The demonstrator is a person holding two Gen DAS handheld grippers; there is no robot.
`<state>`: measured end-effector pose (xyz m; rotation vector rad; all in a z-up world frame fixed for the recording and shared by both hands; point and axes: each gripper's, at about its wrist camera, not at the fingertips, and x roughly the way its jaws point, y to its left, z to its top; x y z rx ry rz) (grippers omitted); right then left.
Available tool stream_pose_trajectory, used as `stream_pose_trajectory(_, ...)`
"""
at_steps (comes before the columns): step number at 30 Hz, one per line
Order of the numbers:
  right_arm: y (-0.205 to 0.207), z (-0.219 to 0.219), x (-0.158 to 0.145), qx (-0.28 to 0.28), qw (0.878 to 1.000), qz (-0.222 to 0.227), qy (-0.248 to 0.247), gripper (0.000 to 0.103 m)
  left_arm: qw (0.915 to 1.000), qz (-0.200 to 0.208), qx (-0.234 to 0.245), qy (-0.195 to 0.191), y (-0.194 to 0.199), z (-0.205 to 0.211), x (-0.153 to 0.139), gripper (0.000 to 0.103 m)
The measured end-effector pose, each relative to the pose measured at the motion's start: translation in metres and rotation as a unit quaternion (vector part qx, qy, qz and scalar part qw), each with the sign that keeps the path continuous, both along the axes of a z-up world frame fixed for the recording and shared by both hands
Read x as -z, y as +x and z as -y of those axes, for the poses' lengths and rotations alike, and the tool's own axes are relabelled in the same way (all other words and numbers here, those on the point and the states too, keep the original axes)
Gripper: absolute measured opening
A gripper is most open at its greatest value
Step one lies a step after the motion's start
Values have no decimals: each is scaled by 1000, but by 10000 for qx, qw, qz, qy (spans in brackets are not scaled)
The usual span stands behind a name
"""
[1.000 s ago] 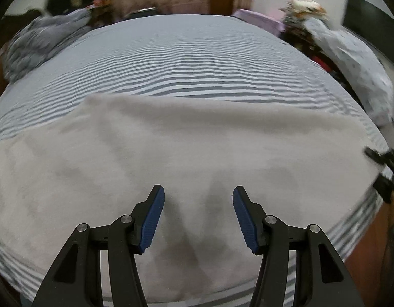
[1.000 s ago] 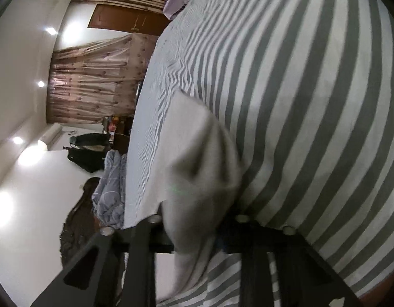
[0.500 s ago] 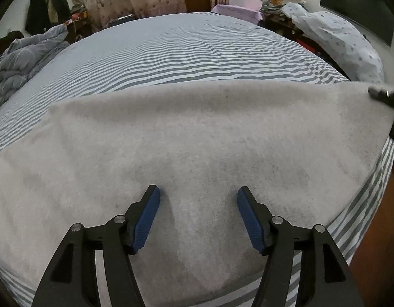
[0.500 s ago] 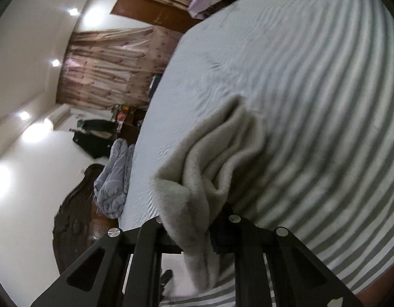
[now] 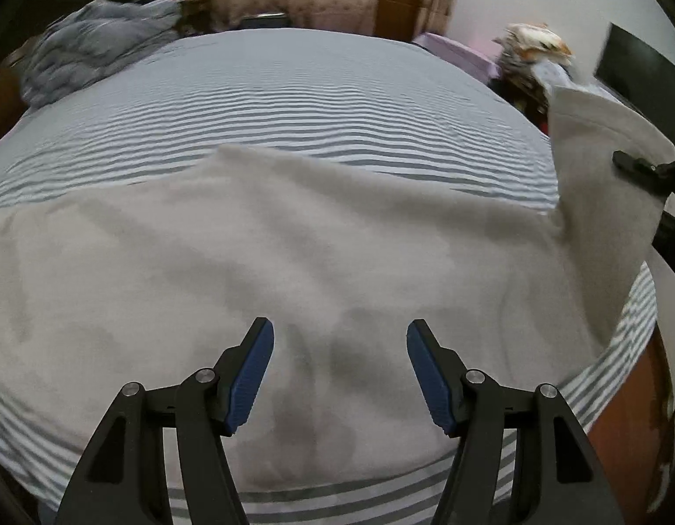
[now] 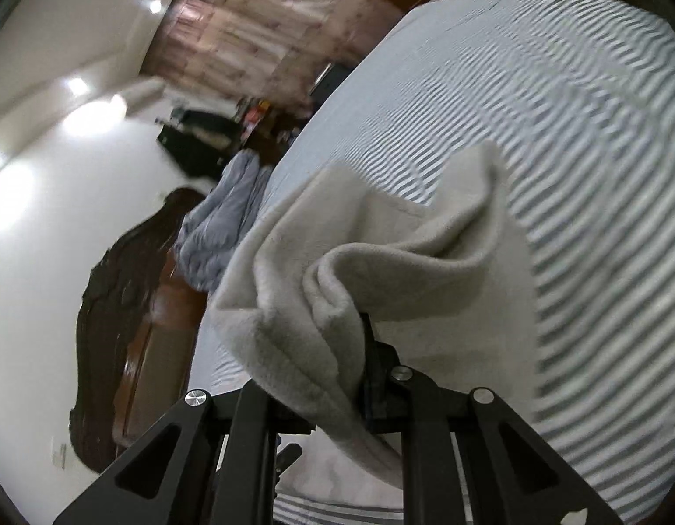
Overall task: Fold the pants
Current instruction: 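Grasp the pants leg with the right gripper and lift it up, then lay the lifted leg over the pants and open the right gripper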
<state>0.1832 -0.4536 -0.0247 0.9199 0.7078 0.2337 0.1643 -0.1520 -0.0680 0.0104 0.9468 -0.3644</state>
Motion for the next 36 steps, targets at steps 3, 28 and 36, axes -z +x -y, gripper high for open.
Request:
stream_pose_trajectory(3, 22, -44, 2, -356, 9993, -73, -95, 14, 9997, -58, -249, 48, 1, -29, 6, 64)
stream_pose_trajectory(28, 30, -241, 78, -1750, 9768, -938, -803, 50, 9892, -19, -973, -1099, 12, -161, -9, 64)
stream_pose_trajectory(36, -14, -246, 82, -1921, 9751, -880, -670, 50, 9916, 112, -522, -1177, 22, -129, -31, 64)
